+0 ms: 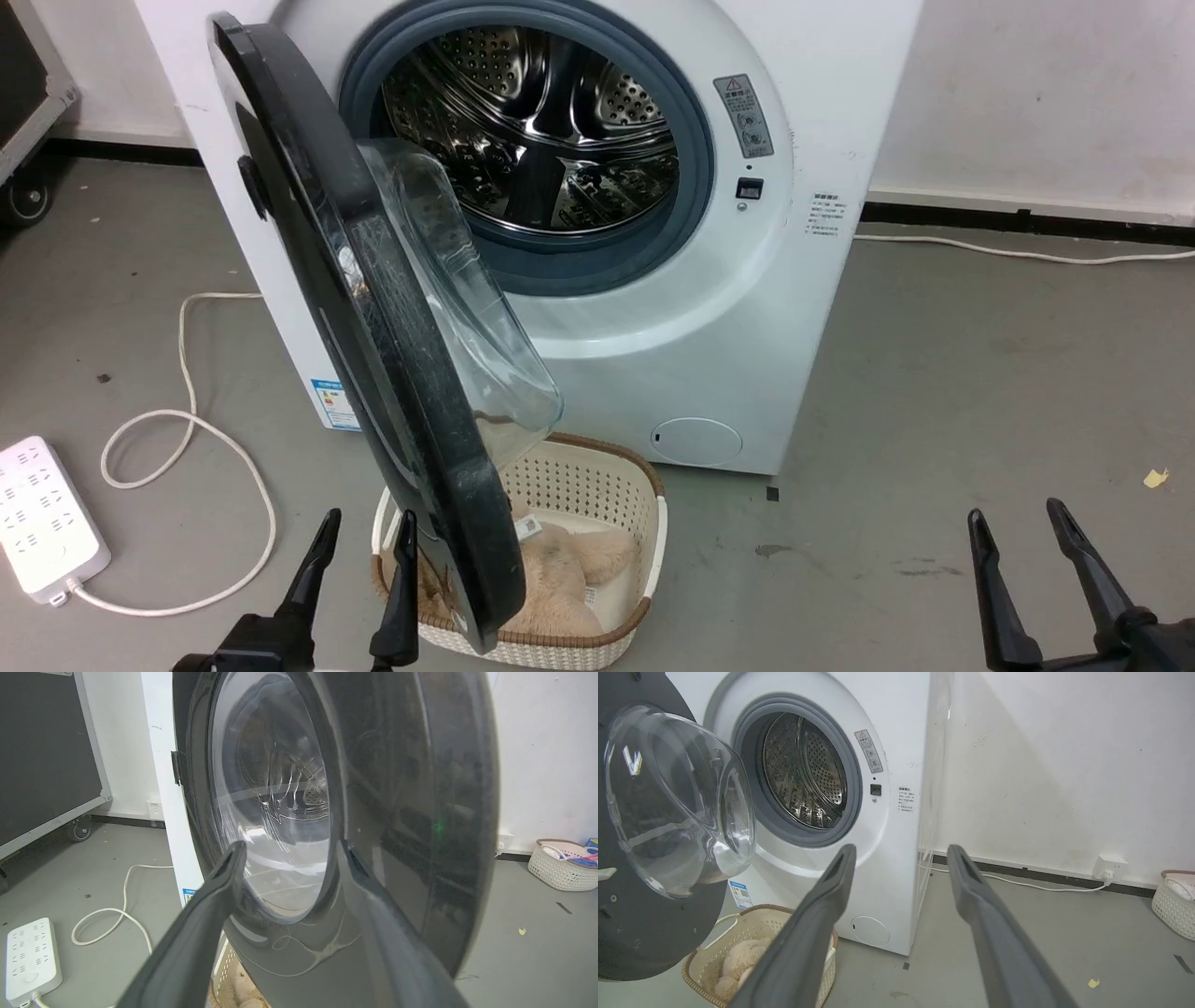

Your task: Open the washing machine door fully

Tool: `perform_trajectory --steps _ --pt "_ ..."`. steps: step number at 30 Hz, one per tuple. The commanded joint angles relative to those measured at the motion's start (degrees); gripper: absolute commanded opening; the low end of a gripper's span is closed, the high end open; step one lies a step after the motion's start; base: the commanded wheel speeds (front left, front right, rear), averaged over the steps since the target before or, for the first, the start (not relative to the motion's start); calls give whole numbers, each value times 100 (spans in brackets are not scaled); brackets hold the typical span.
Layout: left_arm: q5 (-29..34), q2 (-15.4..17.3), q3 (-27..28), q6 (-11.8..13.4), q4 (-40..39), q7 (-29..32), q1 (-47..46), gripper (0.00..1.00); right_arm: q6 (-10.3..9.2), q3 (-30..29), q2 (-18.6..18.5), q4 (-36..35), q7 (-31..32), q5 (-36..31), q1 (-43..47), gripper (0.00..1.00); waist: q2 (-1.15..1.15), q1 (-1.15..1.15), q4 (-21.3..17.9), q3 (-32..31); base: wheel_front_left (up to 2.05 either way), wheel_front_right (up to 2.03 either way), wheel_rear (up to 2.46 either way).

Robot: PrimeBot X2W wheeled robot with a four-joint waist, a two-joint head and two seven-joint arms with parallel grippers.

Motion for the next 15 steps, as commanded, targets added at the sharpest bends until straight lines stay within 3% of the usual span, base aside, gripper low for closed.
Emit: perform_trajectory --steps 1,2,3,4,12,15 --pt "30 7 9 -15 7 -30 29 100 5 1 23 -32 -25 32 -28 100 0 0 11 0 0 0 0" --pt "22 7 6 -15 5 -30 26 100 5 -3 23 -33 -25 47 -30 100 0 0 16 1 0 0 0" --pt "0 7 5 -16 6 -30 24 62 5 -3 23 -32 -25 56 -30 100 0 0 21 0 0 0 0" --pt "-17 7 0 -21 6 -30 23 0 5 5 23 -40 -25 57 -33 100 0 0 25 -3 0 0 0" --pt "-445 6 429 81 -604 -30 -91 0 5 62 23 -50 -25 34 -77 100 0 0 39 -88 0 0 0" --pt "-1084 6 654 331 -1100 -30 -244 0 5 27 23 -41 -26 44 -91 100 0 0 39 -135 0 0 0"
